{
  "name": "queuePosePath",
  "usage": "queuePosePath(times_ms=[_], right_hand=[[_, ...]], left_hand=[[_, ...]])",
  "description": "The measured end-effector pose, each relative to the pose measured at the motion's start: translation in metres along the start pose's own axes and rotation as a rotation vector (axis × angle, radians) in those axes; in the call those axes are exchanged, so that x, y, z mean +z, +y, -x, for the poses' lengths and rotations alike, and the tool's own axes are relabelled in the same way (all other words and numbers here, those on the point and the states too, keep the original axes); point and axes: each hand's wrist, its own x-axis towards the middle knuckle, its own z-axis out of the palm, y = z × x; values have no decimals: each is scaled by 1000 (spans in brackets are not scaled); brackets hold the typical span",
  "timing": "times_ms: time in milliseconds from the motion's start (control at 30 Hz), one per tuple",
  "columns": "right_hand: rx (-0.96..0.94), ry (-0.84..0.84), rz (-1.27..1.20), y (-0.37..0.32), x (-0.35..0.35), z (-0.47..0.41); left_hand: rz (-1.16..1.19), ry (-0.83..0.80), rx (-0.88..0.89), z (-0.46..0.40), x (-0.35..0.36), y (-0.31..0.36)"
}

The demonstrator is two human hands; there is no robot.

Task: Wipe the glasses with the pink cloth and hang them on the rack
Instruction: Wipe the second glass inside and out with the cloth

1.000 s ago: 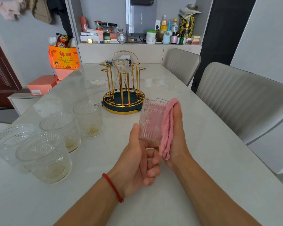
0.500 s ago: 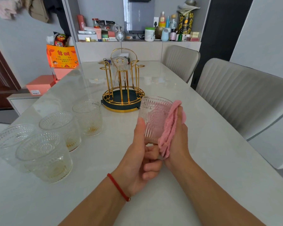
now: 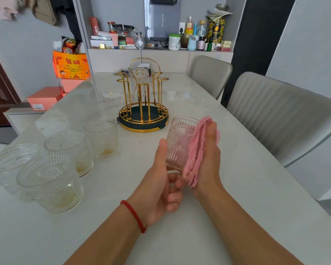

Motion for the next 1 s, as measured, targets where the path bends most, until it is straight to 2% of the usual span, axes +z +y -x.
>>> queuePosePath(times_ms=[100,200,433,633,767,833,900,1000], right_hand=[[-65,95,37,4,4,5],[-45,119,-28,4,3,6],[249,-66,-223,6,-11,-9],[262,-106,-186,2,-27,-8],[202,-336,-89,-3,-29,-6],[135,-368,-3,-2,-17,-3],[72,-266,-39,2,-3,-1],[12,-131,-18,5,2,-2]], left_hand=[[-128,112,158,1,9,-7],[-146,148,156,1,10,-9],[-20,-41,11,-1,-2,-5],[117,-216,-48,0,-9,-1],[211,-268,-141,2,-14,5],[204,-254,-176,2,-15,7],[167,-191,-170,2,-16,7],[34,-1,-90,0,-12,5]])
